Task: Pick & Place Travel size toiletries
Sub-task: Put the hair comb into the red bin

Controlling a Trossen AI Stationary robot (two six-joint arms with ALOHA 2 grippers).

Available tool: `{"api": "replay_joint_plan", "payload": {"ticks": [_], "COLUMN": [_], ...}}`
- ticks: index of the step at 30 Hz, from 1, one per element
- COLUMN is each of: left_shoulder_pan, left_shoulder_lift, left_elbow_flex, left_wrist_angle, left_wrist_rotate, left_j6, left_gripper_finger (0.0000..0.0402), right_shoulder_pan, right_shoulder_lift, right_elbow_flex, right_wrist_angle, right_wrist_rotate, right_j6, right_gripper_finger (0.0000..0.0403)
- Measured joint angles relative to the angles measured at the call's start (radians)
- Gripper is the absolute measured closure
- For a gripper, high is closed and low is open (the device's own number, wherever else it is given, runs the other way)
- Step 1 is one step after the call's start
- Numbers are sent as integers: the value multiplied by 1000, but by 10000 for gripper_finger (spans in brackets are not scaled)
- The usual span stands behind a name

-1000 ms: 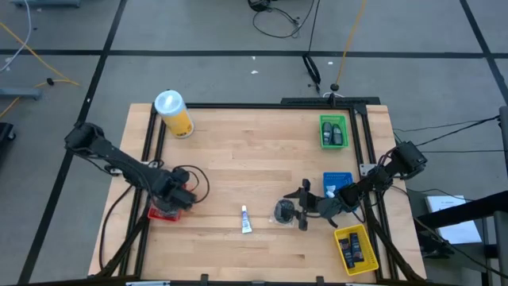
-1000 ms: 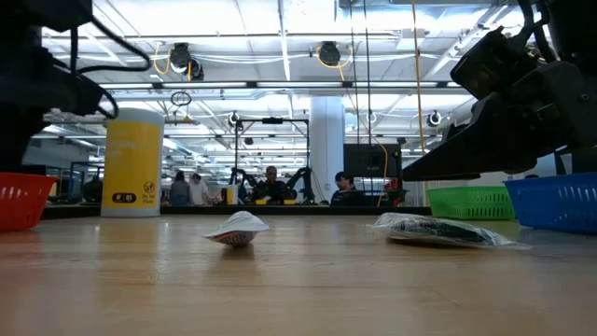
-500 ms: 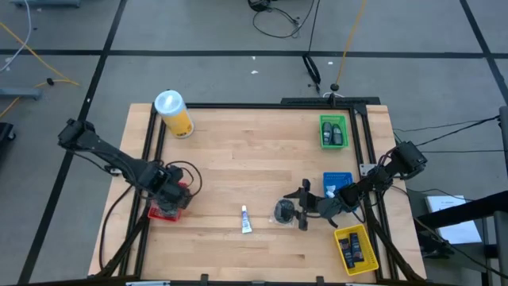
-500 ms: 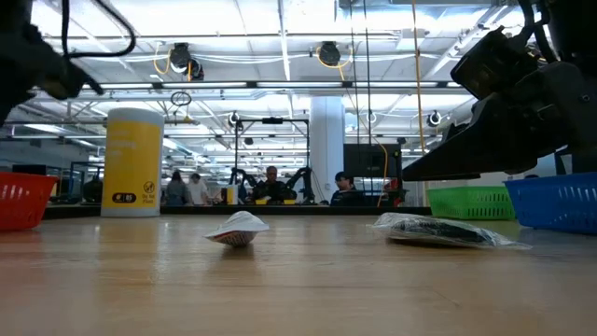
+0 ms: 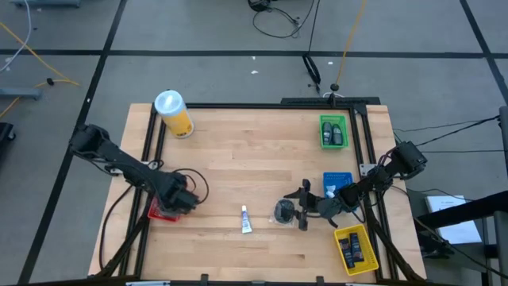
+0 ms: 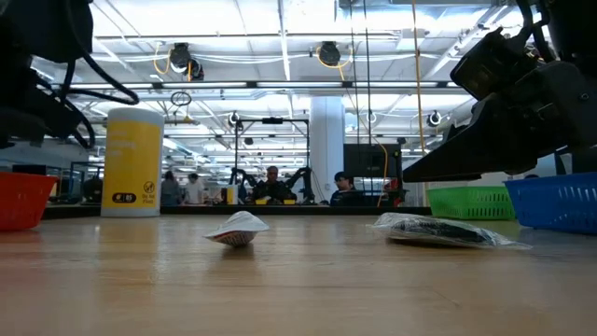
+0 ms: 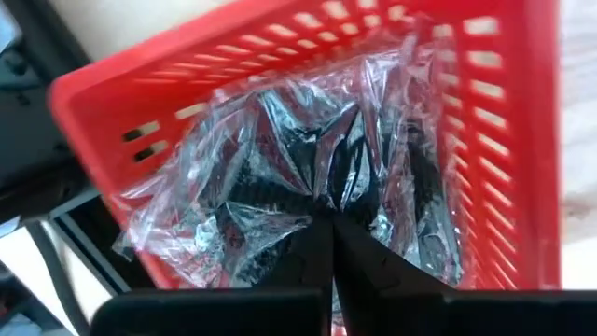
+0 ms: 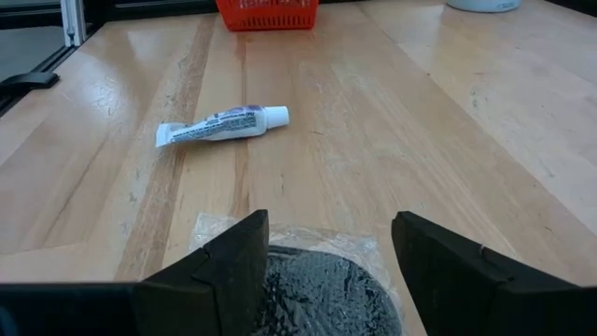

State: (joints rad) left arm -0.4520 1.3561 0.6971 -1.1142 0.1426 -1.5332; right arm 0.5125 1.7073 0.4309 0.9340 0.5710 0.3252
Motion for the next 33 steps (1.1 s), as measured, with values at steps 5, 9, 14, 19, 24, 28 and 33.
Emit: {"api": "replay_joint_plan", "payload": {"ticks": [5, 9, 14, 19, 24, 28, 33], "left_shoulder_pan": [9, 9, 3, 7, 31, 50, 54], "left_shoulder_lift": [-24, -113, -215, -216, -179, -167, -167], "left_elbow_flex": [11, 16, 15, 8, -29, -63, -63], "left_wrist_angle": [65, 59, 16, 9, 8, 10, 13], "left_wrist_rotate": [-85, -144, -213, -315, -370, -342, -336], "left_j6": [48, 33, -39, -68, -89, -86, -77], "left_gripper_finger": [399, 396, 398, 400, 400, 395, 400], "right_shoulder_pan": [0, 0, 0, 0, 0, 0, 0], "right_shoulder_lift": [0, 0, 0, 0, 0, 0, 0], "right_elbow_flex": [0, 0, 0, 0, 0, 0, 0], "right_wrist_angle": [0, 0, -3, -3, -3, -3, -4], "right_wrist_rotate": [0, 0, 0, 0, 0, 0, 0], "right_j6": [0, 0, 0, 0, 0, 0, 0], "right_gripper_finger": [181, 181, 181, 181, 181, 181, 181]}}
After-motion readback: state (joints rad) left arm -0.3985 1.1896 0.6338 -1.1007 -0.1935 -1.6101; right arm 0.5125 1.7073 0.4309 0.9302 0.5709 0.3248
